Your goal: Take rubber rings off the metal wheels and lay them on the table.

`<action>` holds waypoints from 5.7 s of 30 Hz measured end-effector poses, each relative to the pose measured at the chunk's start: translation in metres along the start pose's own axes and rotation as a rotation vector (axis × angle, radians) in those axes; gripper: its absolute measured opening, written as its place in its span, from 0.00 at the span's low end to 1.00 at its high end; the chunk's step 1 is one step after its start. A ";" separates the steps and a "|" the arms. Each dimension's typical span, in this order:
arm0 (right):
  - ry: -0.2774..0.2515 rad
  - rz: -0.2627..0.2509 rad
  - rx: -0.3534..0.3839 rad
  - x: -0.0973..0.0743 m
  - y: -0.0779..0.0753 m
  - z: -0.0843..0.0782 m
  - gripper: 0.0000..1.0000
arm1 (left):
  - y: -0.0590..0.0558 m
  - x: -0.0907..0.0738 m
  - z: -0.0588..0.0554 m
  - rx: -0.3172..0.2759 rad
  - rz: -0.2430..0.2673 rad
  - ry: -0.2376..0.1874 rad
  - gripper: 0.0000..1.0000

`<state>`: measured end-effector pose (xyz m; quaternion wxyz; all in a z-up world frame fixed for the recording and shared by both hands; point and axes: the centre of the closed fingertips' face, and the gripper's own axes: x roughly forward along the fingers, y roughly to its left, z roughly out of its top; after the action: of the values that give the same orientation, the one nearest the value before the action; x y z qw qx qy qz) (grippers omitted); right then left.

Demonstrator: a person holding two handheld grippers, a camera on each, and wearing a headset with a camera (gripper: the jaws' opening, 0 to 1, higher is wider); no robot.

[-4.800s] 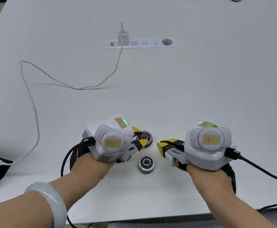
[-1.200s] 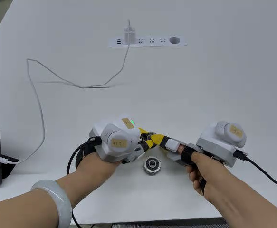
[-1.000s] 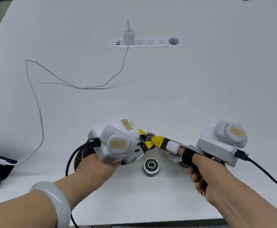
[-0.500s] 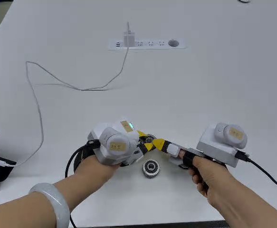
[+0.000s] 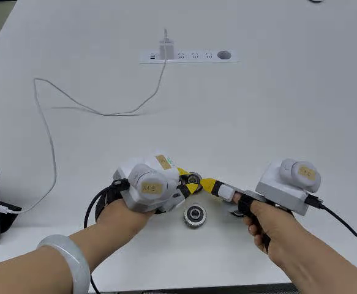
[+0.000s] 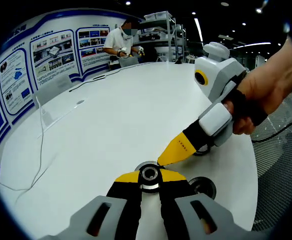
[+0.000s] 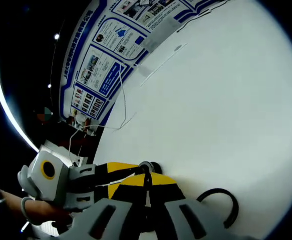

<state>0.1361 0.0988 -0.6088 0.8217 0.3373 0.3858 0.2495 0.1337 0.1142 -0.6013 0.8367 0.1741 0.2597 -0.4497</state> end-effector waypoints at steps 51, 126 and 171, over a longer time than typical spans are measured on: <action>-0.007 0.036 0.113 0.002 0.008 -0.005 0.31 | -0.001 -0.001 0.000 -0.005 0.001 -0.006 0.13; -0.006 -0.017 -0.004 0.001 -0.002 0.002 0.03 | -0.002 -0.002 -0.001 0.007 -0.006 -0.011 0.13; 0.002 0.048 0.009 -0.003 0.021 0.000 0.01 | -0.002 -0.002 -0.001 0.017 -0.011 -0.010 0.13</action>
<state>0.1310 0.1104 -0.5915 0.8134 0.3499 0.3796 0.2681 0.1305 0.1148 -0.6014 0.8341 0.1775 0.2526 -0.4572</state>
